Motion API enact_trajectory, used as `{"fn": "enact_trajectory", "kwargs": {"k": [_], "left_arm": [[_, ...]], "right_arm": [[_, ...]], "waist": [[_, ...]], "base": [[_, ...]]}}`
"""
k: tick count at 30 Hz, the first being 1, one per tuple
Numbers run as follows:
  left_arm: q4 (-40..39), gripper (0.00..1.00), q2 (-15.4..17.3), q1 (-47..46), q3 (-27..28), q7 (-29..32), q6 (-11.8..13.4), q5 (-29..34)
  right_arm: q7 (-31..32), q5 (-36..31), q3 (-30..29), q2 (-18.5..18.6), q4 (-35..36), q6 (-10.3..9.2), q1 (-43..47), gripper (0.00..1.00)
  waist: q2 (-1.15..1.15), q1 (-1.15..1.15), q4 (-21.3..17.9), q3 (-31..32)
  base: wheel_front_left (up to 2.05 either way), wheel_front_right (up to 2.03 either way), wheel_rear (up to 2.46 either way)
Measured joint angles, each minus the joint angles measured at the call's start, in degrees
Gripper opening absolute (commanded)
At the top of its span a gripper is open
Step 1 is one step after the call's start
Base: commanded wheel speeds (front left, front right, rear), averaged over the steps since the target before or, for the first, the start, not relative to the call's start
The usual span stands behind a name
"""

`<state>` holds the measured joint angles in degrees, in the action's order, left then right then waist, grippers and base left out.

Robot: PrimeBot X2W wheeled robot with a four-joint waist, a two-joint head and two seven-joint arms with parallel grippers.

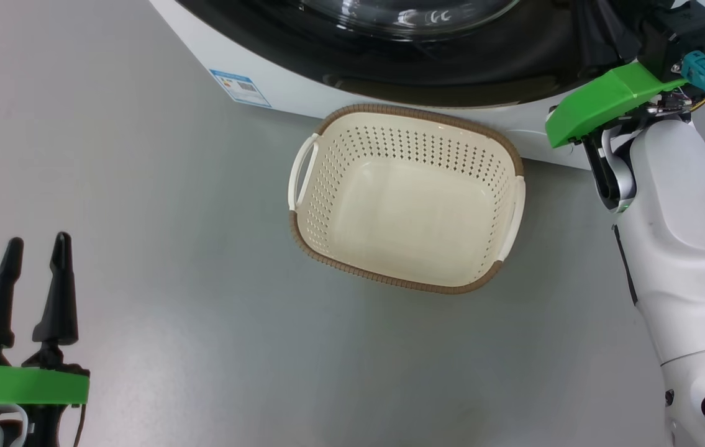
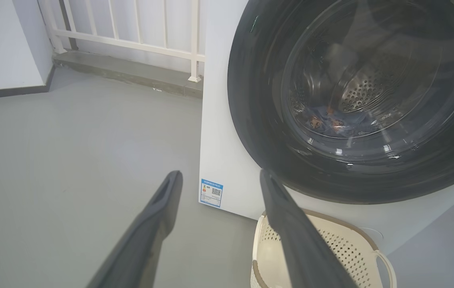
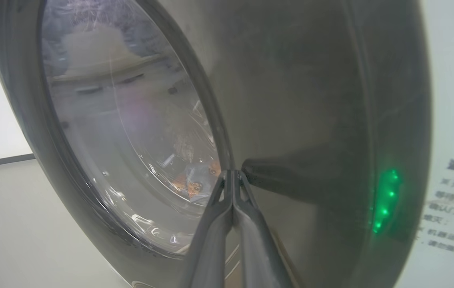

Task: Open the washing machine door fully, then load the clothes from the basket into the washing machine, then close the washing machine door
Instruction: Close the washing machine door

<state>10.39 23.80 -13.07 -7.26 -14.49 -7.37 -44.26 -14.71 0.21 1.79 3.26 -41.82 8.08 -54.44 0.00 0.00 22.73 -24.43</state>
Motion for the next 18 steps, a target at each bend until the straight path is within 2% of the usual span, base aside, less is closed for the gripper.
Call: {"fn": "enact_trajectory", "kwargs": {"k": [9, 11, 12, 13, 18], "left_arm": [[0.0, 1.0, 0.0, 0.0, 0.0, -0.1, 0.0, 0.2], [0.0, 1.0, 0.0, 0.0, 0.0, -0.1, 0.0, 0.2], [0.0, 1.0, 0.0, 0.1, -0.1, -0.1, 0.0, 0.4], [0.0, 1.0, 0.0, 0.1, -0.1, -0.1, 0.0, 0.5], [0.0, 1.0, -0.1, 0.5, -0.4, -0.1, 0.0, 0.9]], "right_arm": [[0.0, 0.7, 0.1, 0.2, -0.3, -0.08, 1.2, 0.0], [0.0, 1.3, 0.2, 0.3, -0.3, -0.09, 1.4, 0.42], [0.0, 2.0, 0.5, 0.4, 0.0, -0.11, 1.8, 0.68], [0.0, 2.9, 1.1, 0.6, 0.3, -0.19, 2.2, 1.0], [0.0, 6.5, 4.9, 0.8, 1.2, -0.19, 4.4, 1.0]], "waist": [[0.0, 0.0, -0.9, 2.5], [0.0, 0.0, -1.1, 2.8], [0.0, 0.0, -1.3, 3.2], [0.0, 0.0, -1.5, 3.5], [0.0, 0.0, -2.8, 5.5]], "base": [[0.0, 0.0, 0.0], [0.0, 0.0, 0.0], [0.0, 0.0, 0.0], [0.0, 0.0, 0.0], [0.0, 0.0, 0.0]]}}
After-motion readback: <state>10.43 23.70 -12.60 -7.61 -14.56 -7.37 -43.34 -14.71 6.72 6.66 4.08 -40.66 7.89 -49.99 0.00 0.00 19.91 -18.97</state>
